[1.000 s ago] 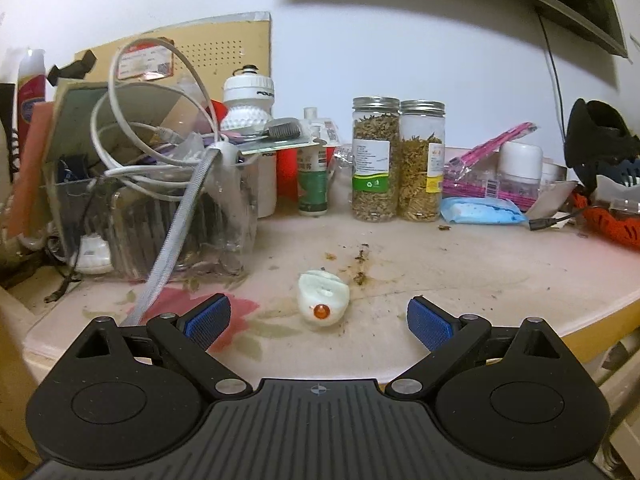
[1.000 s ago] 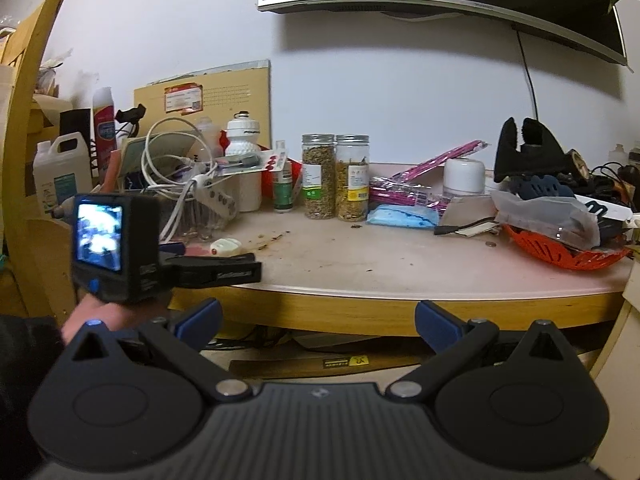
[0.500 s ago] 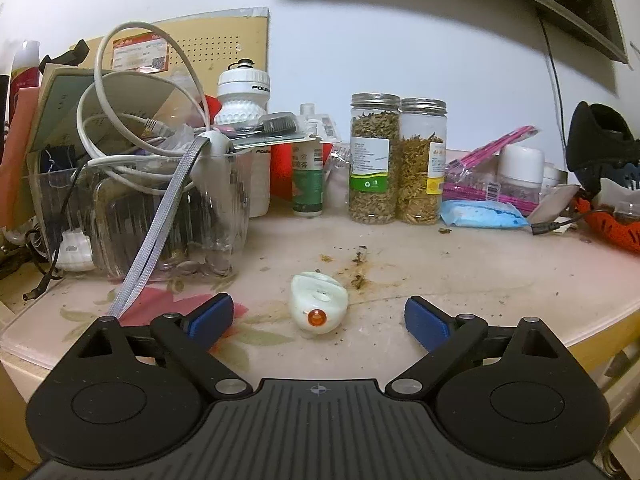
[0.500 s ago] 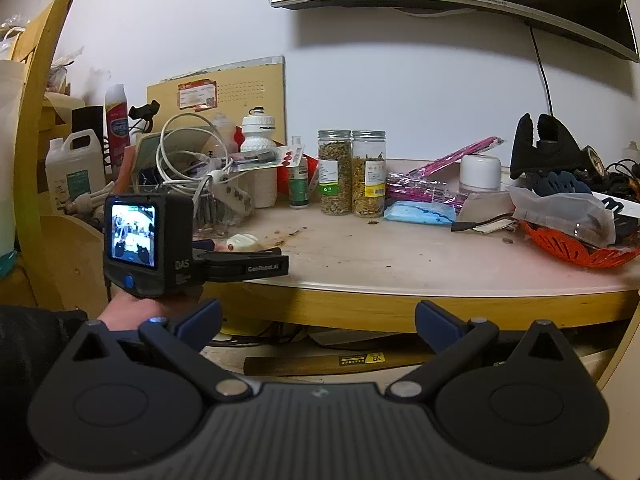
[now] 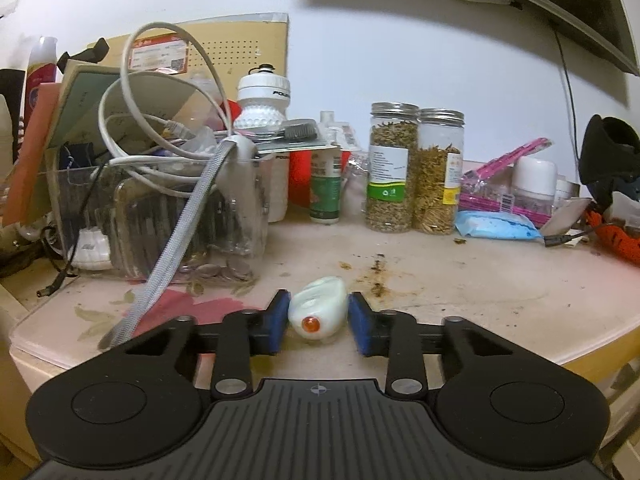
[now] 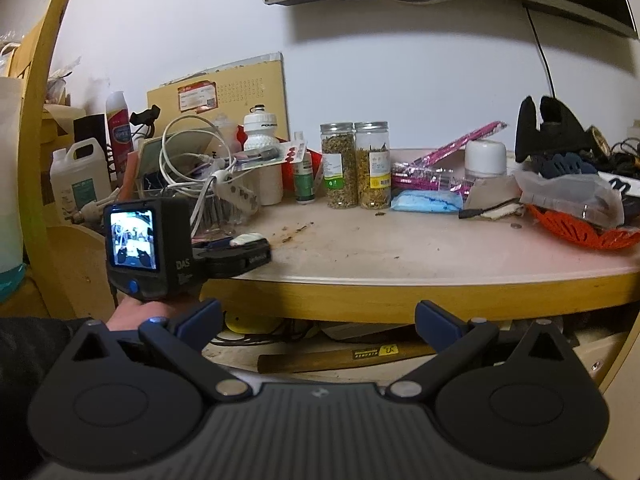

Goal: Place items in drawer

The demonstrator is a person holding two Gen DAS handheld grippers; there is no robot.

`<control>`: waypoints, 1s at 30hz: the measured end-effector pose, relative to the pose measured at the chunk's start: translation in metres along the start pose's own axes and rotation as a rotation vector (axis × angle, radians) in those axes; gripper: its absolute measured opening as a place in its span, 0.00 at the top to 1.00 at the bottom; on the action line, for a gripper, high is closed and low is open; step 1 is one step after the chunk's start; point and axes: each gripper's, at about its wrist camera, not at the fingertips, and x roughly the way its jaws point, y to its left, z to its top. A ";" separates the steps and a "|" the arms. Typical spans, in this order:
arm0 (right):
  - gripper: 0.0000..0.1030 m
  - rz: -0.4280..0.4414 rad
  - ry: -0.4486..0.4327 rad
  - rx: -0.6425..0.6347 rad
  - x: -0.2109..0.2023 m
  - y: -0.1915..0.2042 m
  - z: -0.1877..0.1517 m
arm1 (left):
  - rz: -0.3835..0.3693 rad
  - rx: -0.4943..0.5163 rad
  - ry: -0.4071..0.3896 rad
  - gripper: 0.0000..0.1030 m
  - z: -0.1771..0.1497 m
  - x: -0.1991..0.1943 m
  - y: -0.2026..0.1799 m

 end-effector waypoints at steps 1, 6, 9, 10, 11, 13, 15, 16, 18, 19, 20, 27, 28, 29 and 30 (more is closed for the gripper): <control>0.00 -0.001 0.002 0.002 0.000 0.000 0.000 | 0.001 0.006 -0.002 0.71 0.000 0.000 0.000; 0.00 -0.002 -0.002 -0.007 0.000 0.001 0.000 | -0.004 0.022 -0.010 0.71 -0.001 -0.002 -0.003; 0.00 -0.002 -0.001 -0.016 0.001 0.002 0.000 | -0.011 0.022 -0.009 0.71 -0.001 -0.002 -0.004; 0.00 -0.003 0.000 -0.014 0.001 0.002 0.000 | -0.012 0.022 -0.008 0.71 -0.001 -0.003 -0.004; 0.00 -0.004 0.002 -0.012 0.002 0.001 0.000 | -0.014 0.023 -0.007 0.71 -0.001 -0.004 -0.005; 0.00 -0.007 0.007 -0.002 0.003 0.000 0.000 | -0.019 0.029 -0.005 0.71 -0.001 -0.008 -0.006; 0.00 -0.013 0.009 0.003 0.005 -0.002 -0.001 | -0.025 0.036 -0.002 0.71 -0.001 -0.012 -0.007; 0.00 -0.017 0.013 0.002 0.006 -0.002 -0.001 | -0.027 0.039 -0.002 0.71 0.000 -0.014 -0.007; 0.00 -0.021 0.021 0.003 0.008 -0.003 -0.003 | -0.030 0.044 0.000 0.71 0.000 -0.020 -0.008; 0.00 -0.022 0.024 0.001 0.009 -0.003 -0.004 | -0.031 0.046 0.000 0.71 0.000 -0.024 -0.008; 0.00 -0.026 0.027 0.000 0.010 -0.003 -0.005 | -0.032 0.051 0.001 0.71 0.000 -0.028 -0.009; 0.00 -0.056 0.041 -0.008 0.015 -0.006 -0.012 | -0.045 0.084 0.007 0.71 0.001 -0.065 -0.010; 0.00 -0.060 0.044 -0.009 0.016 -0.006 -0.013 | -0.048 0.083 0.009 0.71 0.001 -0.072 -0.010; 0.00 -0.065 0.043 -0.012 0.017 -0.006 -0.014 | -0.050 0.091 0.008 0.71 0.001 -0.078 -0.011; 0.00 -0.070 0.041 -0.016 0.017 -0.006 -0.015 | -0.052 0.104 0.005 0.71 0.000 -0.086 -0.012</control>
